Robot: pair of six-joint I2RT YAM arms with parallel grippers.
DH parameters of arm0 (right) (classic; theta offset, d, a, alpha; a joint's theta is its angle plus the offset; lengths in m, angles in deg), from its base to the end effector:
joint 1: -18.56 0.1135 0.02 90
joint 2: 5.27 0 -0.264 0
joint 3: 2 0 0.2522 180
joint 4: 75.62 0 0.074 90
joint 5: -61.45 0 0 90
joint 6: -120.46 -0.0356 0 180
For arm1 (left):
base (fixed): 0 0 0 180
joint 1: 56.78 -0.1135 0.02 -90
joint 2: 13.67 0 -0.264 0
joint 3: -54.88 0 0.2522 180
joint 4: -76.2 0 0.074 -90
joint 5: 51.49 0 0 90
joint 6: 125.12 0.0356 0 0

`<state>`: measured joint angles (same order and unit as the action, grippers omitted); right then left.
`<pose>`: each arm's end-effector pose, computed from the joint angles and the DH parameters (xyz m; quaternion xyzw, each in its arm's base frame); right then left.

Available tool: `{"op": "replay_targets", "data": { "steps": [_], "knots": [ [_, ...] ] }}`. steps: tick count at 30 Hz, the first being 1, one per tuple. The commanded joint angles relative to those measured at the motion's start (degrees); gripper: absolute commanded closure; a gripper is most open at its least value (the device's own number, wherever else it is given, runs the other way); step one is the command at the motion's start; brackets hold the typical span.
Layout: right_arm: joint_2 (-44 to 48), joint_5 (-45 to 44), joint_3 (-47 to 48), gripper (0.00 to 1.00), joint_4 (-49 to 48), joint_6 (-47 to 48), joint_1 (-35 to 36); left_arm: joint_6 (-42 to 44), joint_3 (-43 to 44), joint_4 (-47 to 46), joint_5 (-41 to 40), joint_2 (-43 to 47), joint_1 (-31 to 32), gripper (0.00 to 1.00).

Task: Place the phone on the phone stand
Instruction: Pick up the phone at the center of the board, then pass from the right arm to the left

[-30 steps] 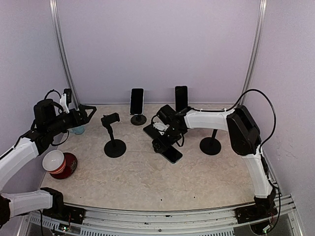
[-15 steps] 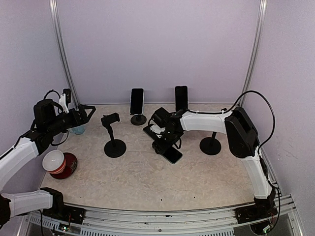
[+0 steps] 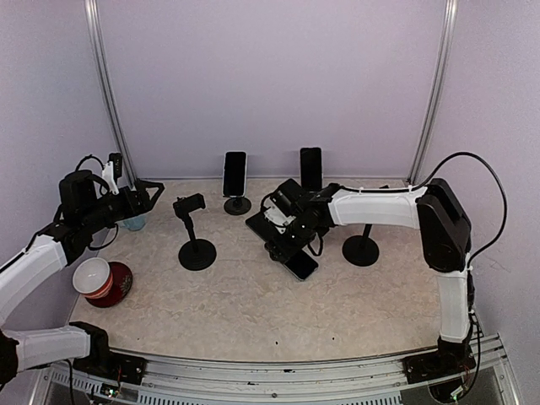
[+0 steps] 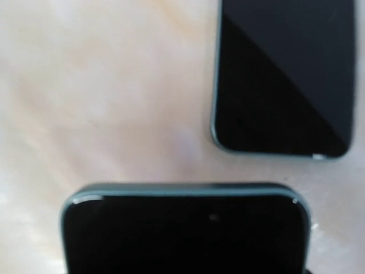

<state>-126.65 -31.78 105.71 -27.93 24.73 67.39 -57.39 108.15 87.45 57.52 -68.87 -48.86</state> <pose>0.3011 0.3412 0.1831 -0.3493 0.9034 0.0890 0.2323 0.2225 -0.0427 0.2972 0.0053 0.7796 -0.2845 0.5579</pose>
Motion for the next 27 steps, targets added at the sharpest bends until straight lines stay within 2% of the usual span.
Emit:
{"op": "replay_targets", "data": {
  "steps": [1,7,15,20,27],
  "knots": [
    [8.0,-0.2,-1.6,0.54,-7.8,-0.5,2.5,0.9,0.6,0.0,-0.9,0.2,-0.4,0.01],
    [13.2,-2.6,-2.0,0.54,-11.1,0.2,4.9,2.9,0.5,-0.5,0.7,-0.2,1.3,0.01],
    [19.3,5.6,-3.7,0.54,-14.7,-1.2,5.1,5.3,1.8,0.8,2.2,-1.9,5.3,0.01],
    [25.1,7.4,-8.0,0.56,-19.2,-4.0,5.2,6.3,2.6,-0.5,4.6,-0.4,11.3,0.01],
    [33.2,8.3,-17.8,0.57,-33.4,-13.5,5.3,6.8,4.3,1.3,-3.6,3.8,23.4,0.01]
  ]
}}
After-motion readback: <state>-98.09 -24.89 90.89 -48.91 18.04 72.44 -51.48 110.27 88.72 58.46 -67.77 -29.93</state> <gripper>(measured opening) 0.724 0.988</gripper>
